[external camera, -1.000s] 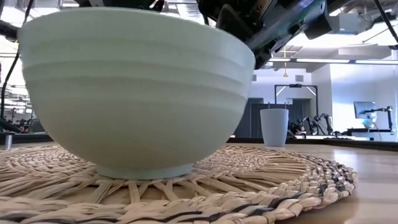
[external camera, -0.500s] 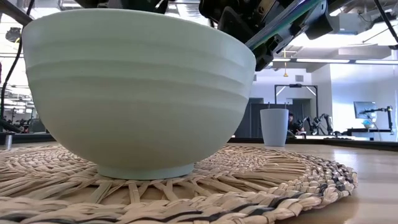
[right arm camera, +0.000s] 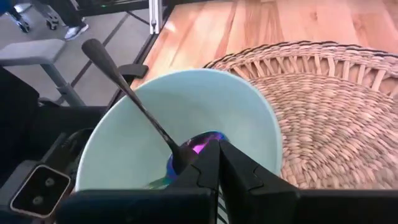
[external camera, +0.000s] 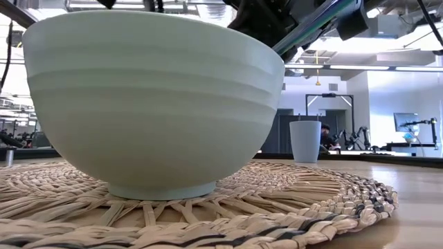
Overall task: Pick & Place Utensil
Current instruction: Put the blue cup on the top right of the brown mat
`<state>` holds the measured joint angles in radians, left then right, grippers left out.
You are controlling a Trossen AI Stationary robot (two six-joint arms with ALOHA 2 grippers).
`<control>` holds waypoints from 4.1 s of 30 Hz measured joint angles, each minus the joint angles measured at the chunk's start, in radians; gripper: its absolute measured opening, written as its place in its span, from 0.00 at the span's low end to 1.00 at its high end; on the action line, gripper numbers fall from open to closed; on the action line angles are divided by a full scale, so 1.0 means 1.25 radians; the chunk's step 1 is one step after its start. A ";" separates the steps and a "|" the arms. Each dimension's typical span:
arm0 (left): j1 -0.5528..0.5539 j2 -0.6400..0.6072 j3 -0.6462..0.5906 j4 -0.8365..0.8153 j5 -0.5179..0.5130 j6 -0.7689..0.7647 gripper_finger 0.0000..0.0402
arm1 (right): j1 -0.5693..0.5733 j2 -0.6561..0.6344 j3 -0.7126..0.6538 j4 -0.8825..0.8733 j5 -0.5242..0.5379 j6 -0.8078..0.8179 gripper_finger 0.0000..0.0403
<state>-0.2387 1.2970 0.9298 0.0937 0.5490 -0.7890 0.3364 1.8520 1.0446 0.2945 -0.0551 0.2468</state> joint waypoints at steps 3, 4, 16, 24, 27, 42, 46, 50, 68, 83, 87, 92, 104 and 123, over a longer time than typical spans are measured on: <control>0.012 -0.052 0.000 -0.040 -0.042 0.141 0.01 | -0.003 -0.010 0.023 0.008 0.000 -0.047 0.00; 0.016 -0.065 0.000 -0.058 -0.064 0.182 0.01 | -0.004 -0.022 0.026 0.005 0.001 -0.069 0.00; 0.149 -0.222 -0.001 -0.339 -0.296 0.423 0.02 | -0.065 -0.244 0.042 -0.236 0.285 -0.174 0.01; 0.260 -0.289 -0.001 -0.399 -0.319 0.521 0.04 | -0.202 -0.336 0.042 -0.468 0.303 -0.178 0.14; 0.311 -0.294 0.000 -0.447 -0.318 0.526 0.07 | -0.271 -0.333 0.042 -0.516 0.318 -0.176 0.20; 0.525 -0.286 -0.001 -0.520 -0.319 0.610 0.24 | -0.557 -0.286 0.031 -0.714 0.378 0.047 0.37; 0.542 -0.285 -0.022 -0.520 -0.320 0.610 0.25 | -0.592 -0.286 0.013 -0.710 0.376 0.066 0.37; 0.545 -0.285 -0.050 -0.519 -0.319 0.610 0.25 | -0.607 -0.286 0.011 -0.716 0.338 0.133 0.35; 0.541 -0.287 -0.089 -0.517 -0.319 0.604 0.25 | -0.589 -0.173 0.010 -0.746 0.356 0.195 0.32; 0.541 -0.287 -0.089 -0.512 -0.319 0.604 0.25 | -0.539 -0.240 0.018 -0.786 0.301 0.104 0.02; 0.541 -0.287 -0.089 -0.494 -0.319 0.604 0.25 | -0.459 -0.286 0.050 -0.785 0.189 0.088 0.02; 0.541 -0.287 -0.089 -0.485 -0.319 0.603 0.25 | -0.319 -0.291 0.083 -0.742 0.059 0.088 0.01; 0.541 -0.288 -0.089 -0.481 -0.319 0.578 0.25 | -0.122 -0.075 0.245 -0.732 0.104 0.137 0.01; 0.541 -0.288 -0.089 -0.481 -0.319 0.555 0.25 | -0.129 0.107 0.444 -0.922 0.062 0.117 0.13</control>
<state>0.4374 0.9375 0.8188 -0.5076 0.1506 -0.0948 0.1757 1.9857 1.5999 -0.8578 0.0220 0.3931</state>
